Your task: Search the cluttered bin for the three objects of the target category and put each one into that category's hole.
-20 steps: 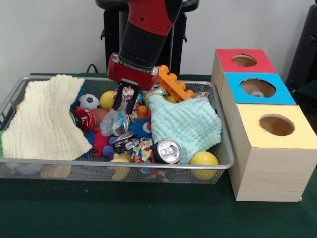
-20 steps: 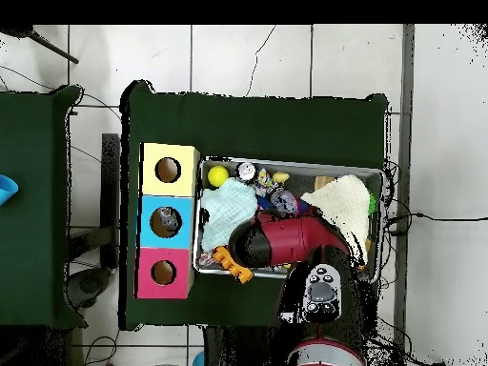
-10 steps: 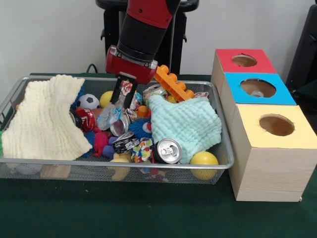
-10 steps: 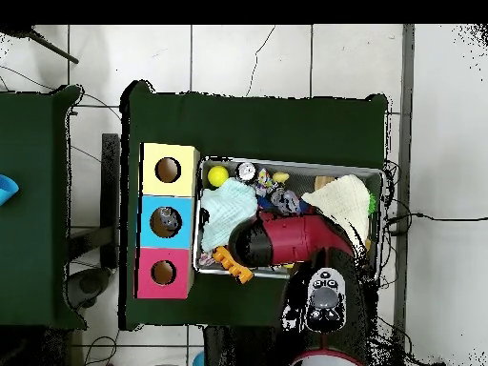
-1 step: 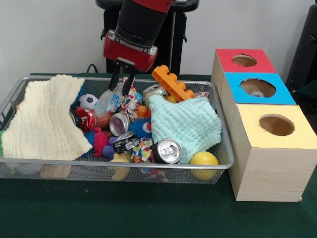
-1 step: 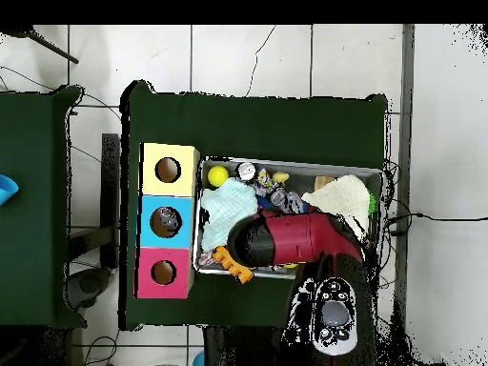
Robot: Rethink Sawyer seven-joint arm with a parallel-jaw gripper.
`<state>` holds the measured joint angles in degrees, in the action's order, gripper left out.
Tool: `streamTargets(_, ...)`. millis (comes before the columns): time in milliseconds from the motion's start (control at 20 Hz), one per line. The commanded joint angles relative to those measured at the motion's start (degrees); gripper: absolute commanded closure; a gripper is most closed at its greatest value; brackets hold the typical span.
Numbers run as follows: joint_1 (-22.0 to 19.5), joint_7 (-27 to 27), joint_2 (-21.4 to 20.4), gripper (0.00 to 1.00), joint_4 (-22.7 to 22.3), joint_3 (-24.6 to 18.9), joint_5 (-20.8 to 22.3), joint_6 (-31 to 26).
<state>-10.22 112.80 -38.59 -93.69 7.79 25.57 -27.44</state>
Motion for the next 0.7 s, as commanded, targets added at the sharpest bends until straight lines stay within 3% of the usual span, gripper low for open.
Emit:
streamTargets(50,-1.8,-9.8,-3.1,1.00,-3.2,-7.3,1.3,-8.7)
streamTargets(700,-1.7,-6.7,-4.3,1.00,-2.6,-10.2,-0.1,-12.6)
